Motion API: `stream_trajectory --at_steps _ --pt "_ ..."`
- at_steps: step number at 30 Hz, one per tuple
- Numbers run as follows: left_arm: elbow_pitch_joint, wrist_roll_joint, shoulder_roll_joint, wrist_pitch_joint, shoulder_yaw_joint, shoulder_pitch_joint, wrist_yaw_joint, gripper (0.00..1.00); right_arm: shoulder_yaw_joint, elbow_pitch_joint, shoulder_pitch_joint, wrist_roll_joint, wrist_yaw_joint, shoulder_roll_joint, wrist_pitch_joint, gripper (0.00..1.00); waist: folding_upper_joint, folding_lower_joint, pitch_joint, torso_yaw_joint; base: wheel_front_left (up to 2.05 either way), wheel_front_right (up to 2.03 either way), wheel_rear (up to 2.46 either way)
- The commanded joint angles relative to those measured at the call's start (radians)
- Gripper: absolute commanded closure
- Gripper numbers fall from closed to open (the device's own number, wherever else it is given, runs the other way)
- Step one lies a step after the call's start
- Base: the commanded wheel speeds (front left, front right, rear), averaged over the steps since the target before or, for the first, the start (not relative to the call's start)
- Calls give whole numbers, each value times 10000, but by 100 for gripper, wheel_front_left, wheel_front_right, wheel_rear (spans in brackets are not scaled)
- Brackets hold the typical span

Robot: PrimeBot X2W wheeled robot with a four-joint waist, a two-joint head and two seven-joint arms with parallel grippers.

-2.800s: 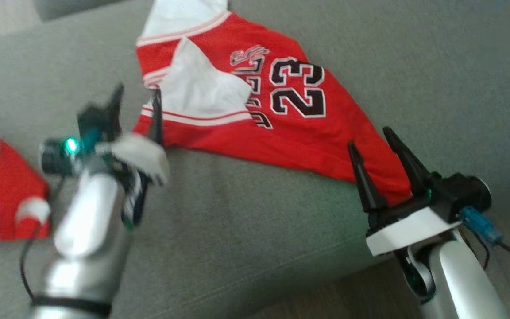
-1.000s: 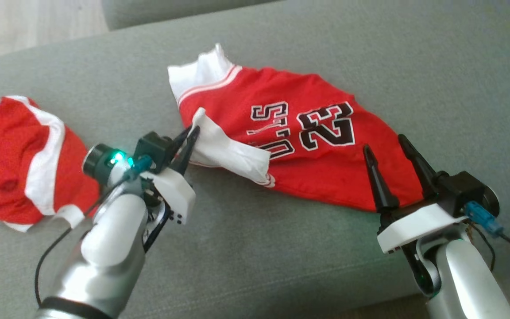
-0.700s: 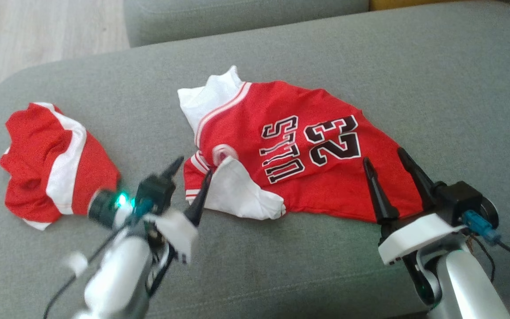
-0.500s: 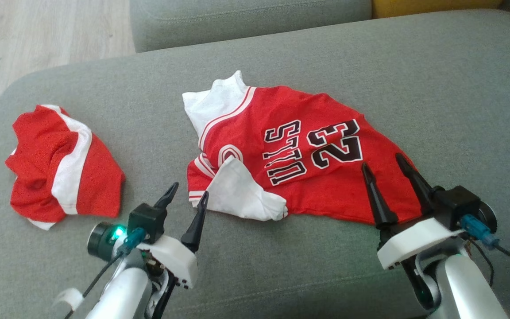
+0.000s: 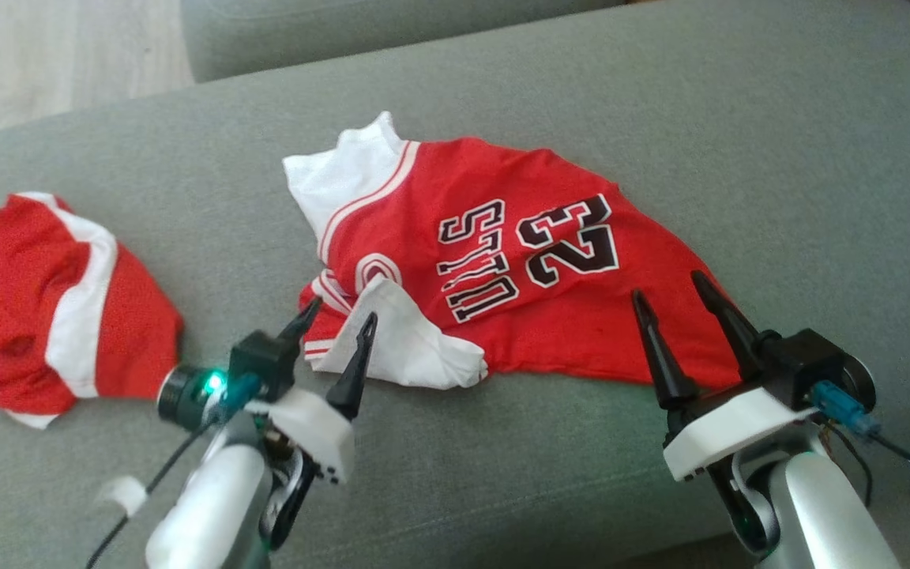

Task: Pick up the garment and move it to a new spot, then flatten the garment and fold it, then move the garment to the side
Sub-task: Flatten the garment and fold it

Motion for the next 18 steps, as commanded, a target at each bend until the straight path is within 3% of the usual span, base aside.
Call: stream_trajectory --at_steps 1,16,17,18 --pt "-103 -8 118 92 237 -832 -55 0 221 -379 -309 89 -4 -7 -12 0 0 0 189 -167 0 0 0" --pt "1208 -12 -112 155 -107 -1811 -321 0 141 -261 -467 98 -4 -7 -170 0 0 0 590 -489 0 0 0" --pt "1299 -56 -135 147 -111 -1832 -347 31 135 -256 -474 99 -4 -7 -174 0 0 0 597 -489 0 0 0" --pt "1384 -91 -150 131 -110 -1860 -366 69 128 -251 -482 101 -4 -7 -179 0 0 0 602 -485 0 0 0"
